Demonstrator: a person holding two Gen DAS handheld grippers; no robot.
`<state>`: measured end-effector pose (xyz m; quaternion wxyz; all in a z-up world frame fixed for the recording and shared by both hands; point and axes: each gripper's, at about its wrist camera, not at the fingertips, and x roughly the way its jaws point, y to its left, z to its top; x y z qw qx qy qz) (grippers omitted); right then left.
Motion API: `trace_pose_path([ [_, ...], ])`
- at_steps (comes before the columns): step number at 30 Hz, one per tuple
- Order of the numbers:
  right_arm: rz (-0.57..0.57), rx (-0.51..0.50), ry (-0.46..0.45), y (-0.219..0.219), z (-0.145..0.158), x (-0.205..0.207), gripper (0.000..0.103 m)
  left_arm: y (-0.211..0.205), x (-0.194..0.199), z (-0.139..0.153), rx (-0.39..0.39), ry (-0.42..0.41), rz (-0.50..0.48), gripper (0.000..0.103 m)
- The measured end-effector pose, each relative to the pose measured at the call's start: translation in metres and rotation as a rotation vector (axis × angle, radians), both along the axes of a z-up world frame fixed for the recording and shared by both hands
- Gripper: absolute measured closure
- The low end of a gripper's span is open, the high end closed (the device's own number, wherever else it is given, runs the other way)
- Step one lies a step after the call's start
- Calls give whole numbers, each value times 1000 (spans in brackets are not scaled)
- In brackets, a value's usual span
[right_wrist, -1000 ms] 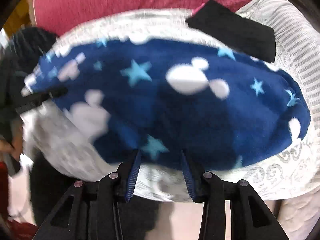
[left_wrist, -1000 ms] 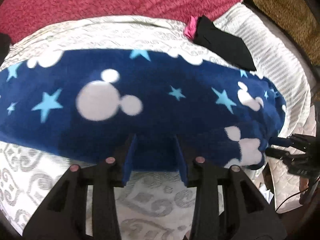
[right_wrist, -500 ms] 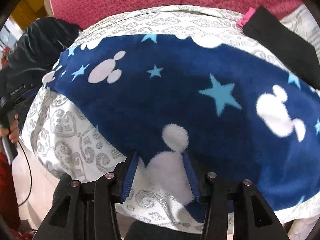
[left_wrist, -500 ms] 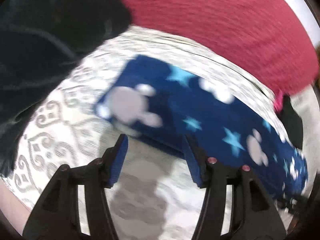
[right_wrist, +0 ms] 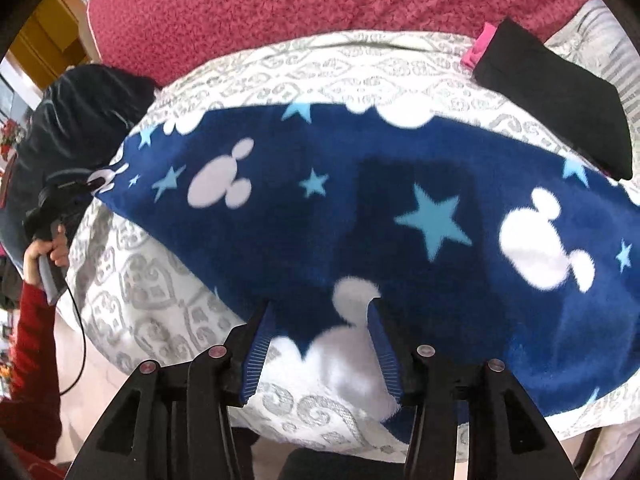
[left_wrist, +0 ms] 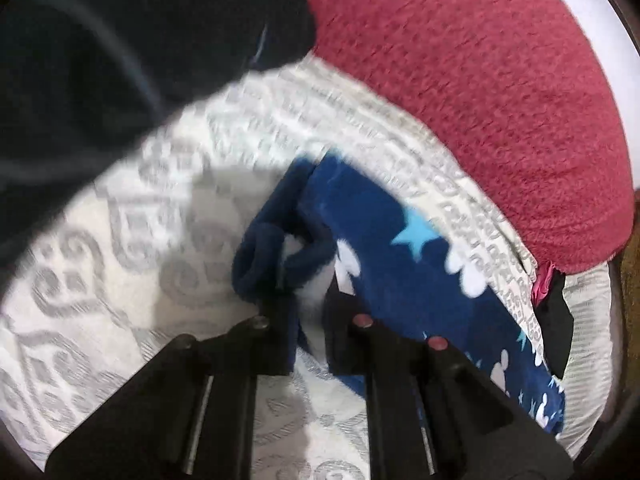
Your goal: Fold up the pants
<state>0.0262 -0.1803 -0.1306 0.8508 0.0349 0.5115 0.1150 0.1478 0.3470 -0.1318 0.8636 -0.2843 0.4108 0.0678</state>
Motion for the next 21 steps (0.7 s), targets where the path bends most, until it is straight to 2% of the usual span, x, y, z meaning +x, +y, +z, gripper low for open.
trace_pose_path([
  [2,1,8,-1,-1,2,2,54,3,-2,11,68,-37,9,92],
  [3,3,9,2,-1,0,3,53,9,1,8,80,-20,10,91],
  [7,-15,12,50,-6,-14,8,53,19,11,-29,40,86,10,90],
  [9,-21,19,56,-8,-18,6,53,19,1,-32,25,70,26,86],
  [11,-19,18,51,-8,-16,5,53,22,-9,-27,13,56,62,74],
  [12,-18,19,50,-8,-15,5,53,24,-14,-24,9,67,86,55],
  [13,-19,20,46,-8,-13,6,53,26,-19,-21,-1,73,110,40],
  [15,-22,27,33,-7,-9,10,53,29,-32,-16,-49,52,132,39],
  [16,-20,33,29,-6,-8,11,53,28,-35,-16,-83,48,114,39],
  [21,8,63,33,14,-7,23,53,-8,-30,-25,-178,108,-58,39],
])
